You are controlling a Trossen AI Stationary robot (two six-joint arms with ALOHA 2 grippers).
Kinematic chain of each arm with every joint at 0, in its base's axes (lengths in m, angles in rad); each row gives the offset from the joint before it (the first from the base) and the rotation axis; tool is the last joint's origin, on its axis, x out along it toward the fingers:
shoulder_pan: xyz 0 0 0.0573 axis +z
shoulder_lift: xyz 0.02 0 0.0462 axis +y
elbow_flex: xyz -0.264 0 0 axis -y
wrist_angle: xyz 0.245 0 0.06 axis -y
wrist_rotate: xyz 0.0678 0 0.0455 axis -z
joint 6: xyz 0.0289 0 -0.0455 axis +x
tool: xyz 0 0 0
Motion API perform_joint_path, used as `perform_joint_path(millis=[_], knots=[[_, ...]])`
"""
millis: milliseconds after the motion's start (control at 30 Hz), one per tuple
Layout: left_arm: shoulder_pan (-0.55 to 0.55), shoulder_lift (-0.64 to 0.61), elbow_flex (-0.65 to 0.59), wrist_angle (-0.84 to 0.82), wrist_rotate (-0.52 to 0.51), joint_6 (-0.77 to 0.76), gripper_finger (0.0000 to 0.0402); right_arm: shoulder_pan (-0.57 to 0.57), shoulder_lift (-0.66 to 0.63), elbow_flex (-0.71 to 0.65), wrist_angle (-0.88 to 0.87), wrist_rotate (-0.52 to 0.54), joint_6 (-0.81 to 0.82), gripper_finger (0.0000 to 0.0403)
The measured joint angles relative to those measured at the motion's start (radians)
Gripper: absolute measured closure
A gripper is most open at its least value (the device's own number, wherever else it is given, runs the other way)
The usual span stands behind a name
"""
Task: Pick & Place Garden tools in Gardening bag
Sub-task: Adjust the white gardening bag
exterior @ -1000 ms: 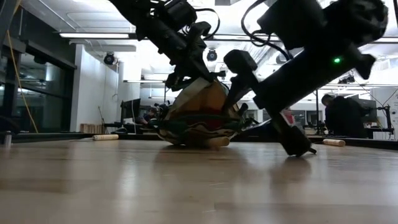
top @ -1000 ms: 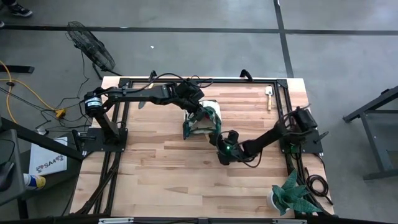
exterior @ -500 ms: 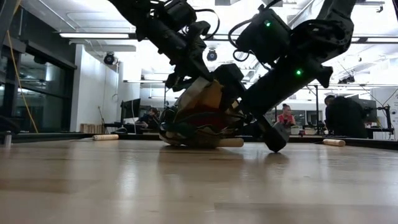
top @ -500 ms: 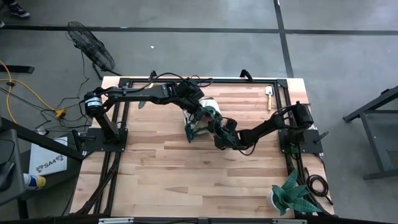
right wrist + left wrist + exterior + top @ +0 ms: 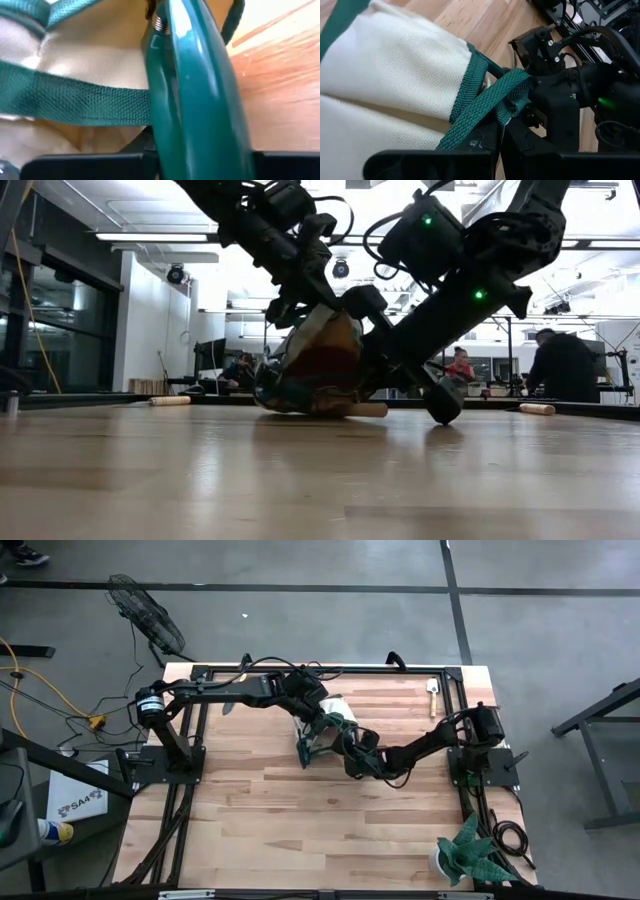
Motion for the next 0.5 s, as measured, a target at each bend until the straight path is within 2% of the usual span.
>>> perform_joint_path(millis=[300, 500], knots=[[0.000, -0.014, 0.000, -0.057, 0.065, 0.059, 0.0399, -0.020, -0.035, -0.002, -0.011, -0.107, -0.151, 0.0353], [0.000, -0.085, 0.000, -0.097, 0.066, 0.195, 0.0362, -0.035, -0.099, -0.002, -0.073, -0.176, -0.234, 0.0354]])
